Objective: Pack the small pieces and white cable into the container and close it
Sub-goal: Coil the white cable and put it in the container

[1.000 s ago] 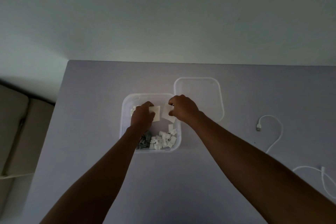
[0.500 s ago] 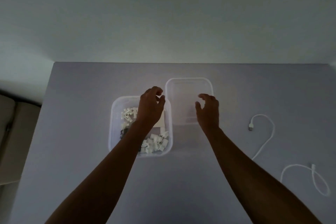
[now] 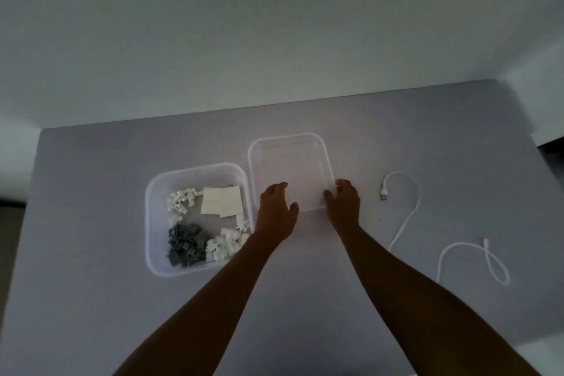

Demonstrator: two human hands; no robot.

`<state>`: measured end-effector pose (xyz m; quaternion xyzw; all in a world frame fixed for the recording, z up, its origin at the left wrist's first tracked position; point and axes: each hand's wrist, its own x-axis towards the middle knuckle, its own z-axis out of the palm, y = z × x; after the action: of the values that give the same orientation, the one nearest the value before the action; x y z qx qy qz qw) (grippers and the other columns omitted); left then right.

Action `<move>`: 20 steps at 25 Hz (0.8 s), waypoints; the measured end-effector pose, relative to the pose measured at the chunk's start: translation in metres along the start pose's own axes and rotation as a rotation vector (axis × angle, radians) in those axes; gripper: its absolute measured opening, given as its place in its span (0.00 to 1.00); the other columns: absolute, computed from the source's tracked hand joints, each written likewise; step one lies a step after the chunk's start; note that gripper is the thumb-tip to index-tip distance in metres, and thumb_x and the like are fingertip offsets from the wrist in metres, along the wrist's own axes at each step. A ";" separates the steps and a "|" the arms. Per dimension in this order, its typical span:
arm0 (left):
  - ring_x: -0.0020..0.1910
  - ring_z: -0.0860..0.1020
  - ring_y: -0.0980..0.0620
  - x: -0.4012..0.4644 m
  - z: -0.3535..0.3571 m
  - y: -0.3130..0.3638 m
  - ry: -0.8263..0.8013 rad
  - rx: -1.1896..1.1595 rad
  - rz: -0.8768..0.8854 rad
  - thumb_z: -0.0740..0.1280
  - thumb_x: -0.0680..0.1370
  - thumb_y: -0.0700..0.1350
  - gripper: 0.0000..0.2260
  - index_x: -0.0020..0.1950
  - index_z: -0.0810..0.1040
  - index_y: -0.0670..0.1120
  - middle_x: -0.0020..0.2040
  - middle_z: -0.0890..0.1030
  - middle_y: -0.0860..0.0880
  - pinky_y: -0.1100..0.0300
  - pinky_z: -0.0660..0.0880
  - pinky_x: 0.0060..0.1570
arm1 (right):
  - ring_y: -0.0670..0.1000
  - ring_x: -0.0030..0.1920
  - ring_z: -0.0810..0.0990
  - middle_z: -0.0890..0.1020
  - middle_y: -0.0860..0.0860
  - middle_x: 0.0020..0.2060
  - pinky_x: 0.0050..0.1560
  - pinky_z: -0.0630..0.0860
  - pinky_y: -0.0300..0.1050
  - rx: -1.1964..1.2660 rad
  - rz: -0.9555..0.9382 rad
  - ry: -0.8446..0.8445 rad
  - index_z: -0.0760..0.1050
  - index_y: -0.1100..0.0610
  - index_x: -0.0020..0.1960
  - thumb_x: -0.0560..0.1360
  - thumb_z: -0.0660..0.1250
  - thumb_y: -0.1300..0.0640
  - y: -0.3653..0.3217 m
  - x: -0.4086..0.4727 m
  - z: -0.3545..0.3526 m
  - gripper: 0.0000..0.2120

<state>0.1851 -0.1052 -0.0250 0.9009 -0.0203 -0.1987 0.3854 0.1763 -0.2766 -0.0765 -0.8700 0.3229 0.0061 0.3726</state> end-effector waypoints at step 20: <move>0.67 0.69 0.41 -0.003 0.022 0.037 -0.059 0.175 -0.014 0.69 0.76 0.46 0.27 0.72 0.64 0.45 0.69 0.71 0.41 0.47 0.70 0.65 | 0.58 0.34 0.79 0.80 0.62 0.35 0.38 0.74 0.47 0.277 0.352 -0.261 0.76 0.63 0.36 0.72 0.63 0.58 0.020 0.035 -0.122 0.11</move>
<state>0.1787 -0.1457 -0.0124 0.9250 -0.0426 -0.2253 0.3030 0.1648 -0.3860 -0.0106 -0.7329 0.4162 0.1388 0.5200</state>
